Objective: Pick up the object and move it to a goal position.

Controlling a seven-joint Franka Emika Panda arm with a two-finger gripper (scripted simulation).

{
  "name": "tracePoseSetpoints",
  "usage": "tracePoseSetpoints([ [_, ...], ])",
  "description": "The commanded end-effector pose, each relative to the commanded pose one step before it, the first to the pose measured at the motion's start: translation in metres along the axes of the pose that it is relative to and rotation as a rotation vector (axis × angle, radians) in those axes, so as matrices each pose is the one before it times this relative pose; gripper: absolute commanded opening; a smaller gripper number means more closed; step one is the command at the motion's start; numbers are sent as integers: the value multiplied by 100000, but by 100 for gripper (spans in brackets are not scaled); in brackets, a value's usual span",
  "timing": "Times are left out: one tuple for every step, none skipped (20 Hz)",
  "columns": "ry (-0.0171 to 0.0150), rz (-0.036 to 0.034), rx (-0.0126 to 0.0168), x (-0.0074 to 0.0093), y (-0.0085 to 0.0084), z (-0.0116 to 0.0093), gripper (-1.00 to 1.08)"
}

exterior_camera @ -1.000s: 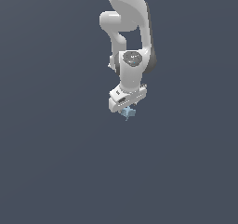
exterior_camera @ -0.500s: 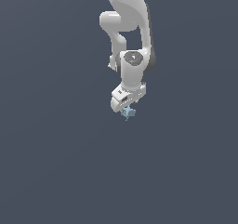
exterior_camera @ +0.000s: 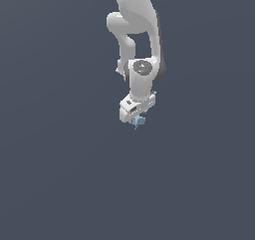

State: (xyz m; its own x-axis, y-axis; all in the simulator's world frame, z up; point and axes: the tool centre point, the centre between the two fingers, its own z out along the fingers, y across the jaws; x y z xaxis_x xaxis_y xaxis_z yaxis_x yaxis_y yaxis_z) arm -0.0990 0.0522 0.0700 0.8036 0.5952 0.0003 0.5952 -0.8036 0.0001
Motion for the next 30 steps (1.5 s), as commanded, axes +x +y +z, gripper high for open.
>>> tracePoseSetpoints([
  [-39,-143,45,-58,-55,1203,100],
  [5,-48,-3,-3,-8,409,100],
  [0,0,0,-9,15,352,100],
  [4,-68,-13,14,-15,289,100],
  [0,0,0,0,15,237,100],
  [0,0,0,3,13,182,100],
  [-3,-43,-23,15,-10,124,100],
  [0,0,0,3,7,77,100],
  [0,0,0,1,2,25,100],
  [0,0,0,0,0,0,-100],
  [0,0,0,0,0,0,-100],
  [0,0,0,0,0,0,-100],
  [0,0,0,0,0,0,-100],
  [0,0,0,0,0,0,-100],
  [0,0,0,0,0,0,-100],
  [0,0,0,0,0,0,-100],
  [0,0,0,0,0,0,-100],
  [0,0,0,0,0,0,-100],
  [0,0,0,0,0,0,-100],
  [104,118,-116,3,81,-96,-100],
  [0,0,0,6,8,-25,-100],
  [0,0,0,18,25,-75,-100],
  [0,0,0,30,42,-125,-100],
  [0,0,0,41,59,-175,-100],
  [0,0,0,53,76,-225,-100],
  [0,0,0,65,92,-275,-100],
  [0,0,0,77,109,-325,-100],
  [0,0,0,89,125,-374,-100],
  [0,0,0,101,141,-423,-100],
  [12,-45,51,125,140,-464,-100],
])
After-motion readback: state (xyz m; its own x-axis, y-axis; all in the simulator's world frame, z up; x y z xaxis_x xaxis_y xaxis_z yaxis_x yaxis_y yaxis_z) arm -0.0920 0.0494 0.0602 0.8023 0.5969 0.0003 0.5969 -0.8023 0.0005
